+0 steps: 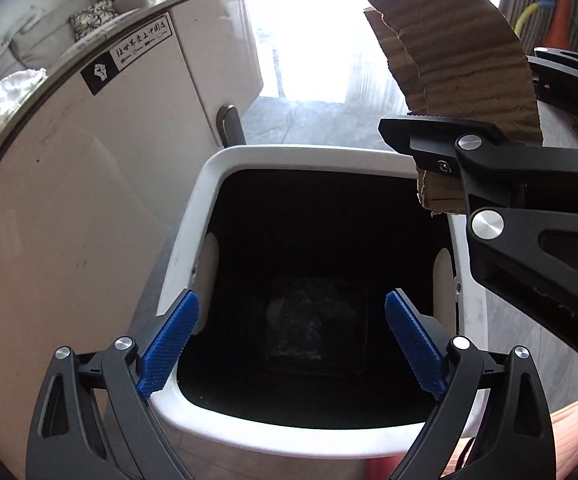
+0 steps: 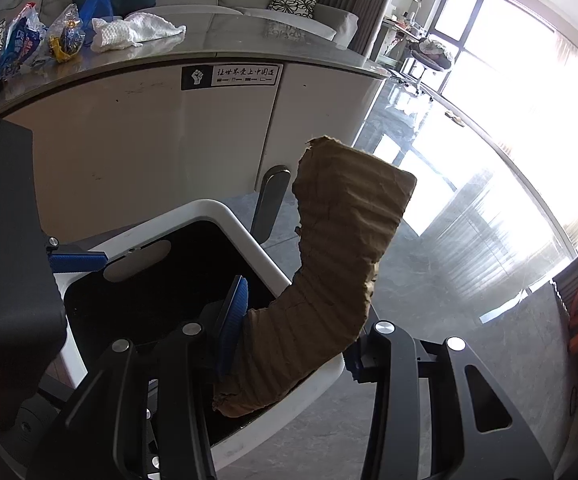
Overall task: Collect trash
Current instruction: 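Open the left gripper to drop the clear plastic bag into the bin, then lower the cardboard strip into the bin and open the right gripper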
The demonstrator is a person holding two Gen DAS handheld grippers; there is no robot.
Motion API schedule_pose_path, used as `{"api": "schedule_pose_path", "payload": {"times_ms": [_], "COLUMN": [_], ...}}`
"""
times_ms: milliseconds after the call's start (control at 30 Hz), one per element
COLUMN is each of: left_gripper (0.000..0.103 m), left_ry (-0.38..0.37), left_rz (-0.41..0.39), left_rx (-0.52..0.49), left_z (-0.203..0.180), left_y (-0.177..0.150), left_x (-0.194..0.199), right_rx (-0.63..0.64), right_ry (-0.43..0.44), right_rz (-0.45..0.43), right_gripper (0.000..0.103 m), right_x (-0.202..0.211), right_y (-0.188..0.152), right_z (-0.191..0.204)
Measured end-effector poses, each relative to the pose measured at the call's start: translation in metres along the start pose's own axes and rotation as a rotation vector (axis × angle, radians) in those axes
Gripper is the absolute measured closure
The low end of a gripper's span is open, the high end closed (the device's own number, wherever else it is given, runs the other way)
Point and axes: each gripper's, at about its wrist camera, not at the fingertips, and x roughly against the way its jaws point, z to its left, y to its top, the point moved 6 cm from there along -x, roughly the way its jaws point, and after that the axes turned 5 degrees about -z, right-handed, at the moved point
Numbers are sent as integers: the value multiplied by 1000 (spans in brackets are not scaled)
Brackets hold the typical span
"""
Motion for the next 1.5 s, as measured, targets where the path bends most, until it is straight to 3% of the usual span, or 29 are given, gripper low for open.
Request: {"api": "schedule_pose_path", "payload": {"times_ms": [367,600,833,1100,1500], "left_gripper": [9,9,9,9,9], "left_ry": [79,147,175,190,183], "left_rz": [-60,-92,-83,-75,-74], "left_rx": [18,5,9,17,43], "left_z": [20,40,56,66,74], "left_y": [7,3,-2,-8,-9], "left_x": [23,43,46,46,46], "right_rx": [-1,9,46,110,201], "right_ry": [8,81,152,180,209], "right_rz": [-16,1,45,95,236], "right_gripper": [59,59,58,58,56], "right_x": [6,0,-13,-28,-61], "right_y": [-1,-1,-9,-23,-56], "right_z": [8,23,45,64,85]}}
